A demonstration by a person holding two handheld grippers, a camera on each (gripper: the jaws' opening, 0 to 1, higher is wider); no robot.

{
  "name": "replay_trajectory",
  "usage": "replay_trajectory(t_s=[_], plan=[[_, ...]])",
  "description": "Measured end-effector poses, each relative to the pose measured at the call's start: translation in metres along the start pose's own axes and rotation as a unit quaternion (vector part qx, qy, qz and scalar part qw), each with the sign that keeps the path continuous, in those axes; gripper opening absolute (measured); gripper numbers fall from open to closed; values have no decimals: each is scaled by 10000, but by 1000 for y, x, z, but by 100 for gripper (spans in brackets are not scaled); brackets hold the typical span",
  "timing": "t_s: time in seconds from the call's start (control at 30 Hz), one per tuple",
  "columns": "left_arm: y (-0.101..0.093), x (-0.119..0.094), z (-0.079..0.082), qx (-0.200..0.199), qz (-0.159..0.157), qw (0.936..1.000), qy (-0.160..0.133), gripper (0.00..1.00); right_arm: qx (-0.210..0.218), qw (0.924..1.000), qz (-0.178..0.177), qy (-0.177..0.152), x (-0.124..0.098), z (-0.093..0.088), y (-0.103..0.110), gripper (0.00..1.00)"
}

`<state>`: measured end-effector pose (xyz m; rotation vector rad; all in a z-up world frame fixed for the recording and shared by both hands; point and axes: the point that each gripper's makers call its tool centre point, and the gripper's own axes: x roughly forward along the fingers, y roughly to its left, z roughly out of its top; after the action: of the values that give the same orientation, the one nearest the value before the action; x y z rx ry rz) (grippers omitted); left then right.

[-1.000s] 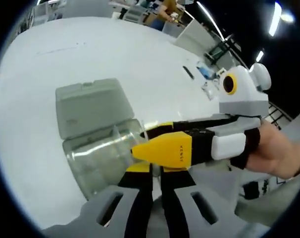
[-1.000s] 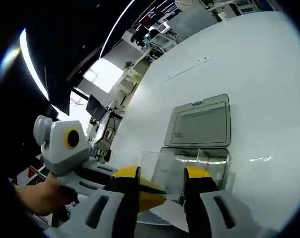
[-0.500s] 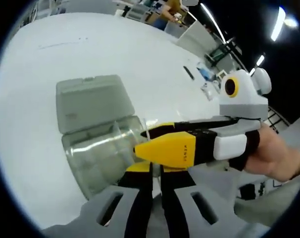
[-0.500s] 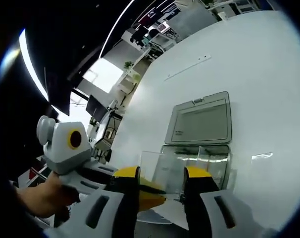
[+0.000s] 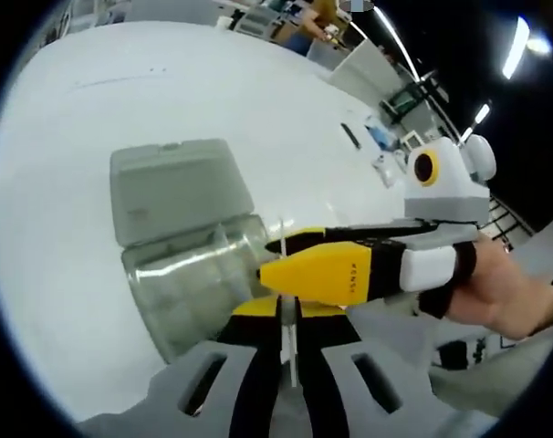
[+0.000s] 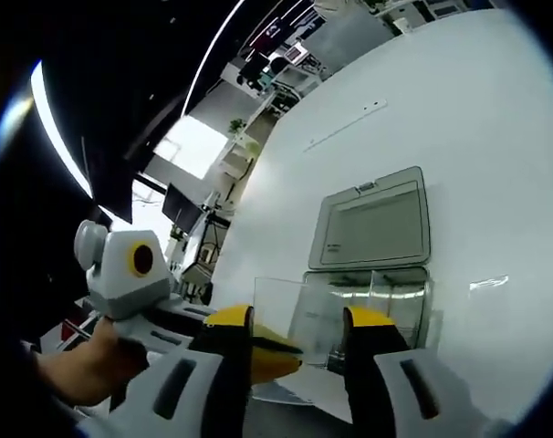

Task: Insert the divider into the dual guide fixture by aligning both edges with the guide slots and pushing it downward to the bottom, including one-sided entry, uneven engagement, binding, and posture correction.

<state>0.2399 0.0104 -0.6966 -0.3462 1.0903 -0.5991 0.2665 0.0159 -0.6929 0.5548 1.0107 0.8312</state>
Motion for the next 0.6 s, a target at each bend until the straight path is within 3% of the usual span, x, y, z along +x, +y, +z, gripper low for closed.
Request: replay_trajectory(t_s=[0.6], plan=[[16,-12,3,0,-32,9999,115,1,190,9994,228,-199,-3,7,0,41]])
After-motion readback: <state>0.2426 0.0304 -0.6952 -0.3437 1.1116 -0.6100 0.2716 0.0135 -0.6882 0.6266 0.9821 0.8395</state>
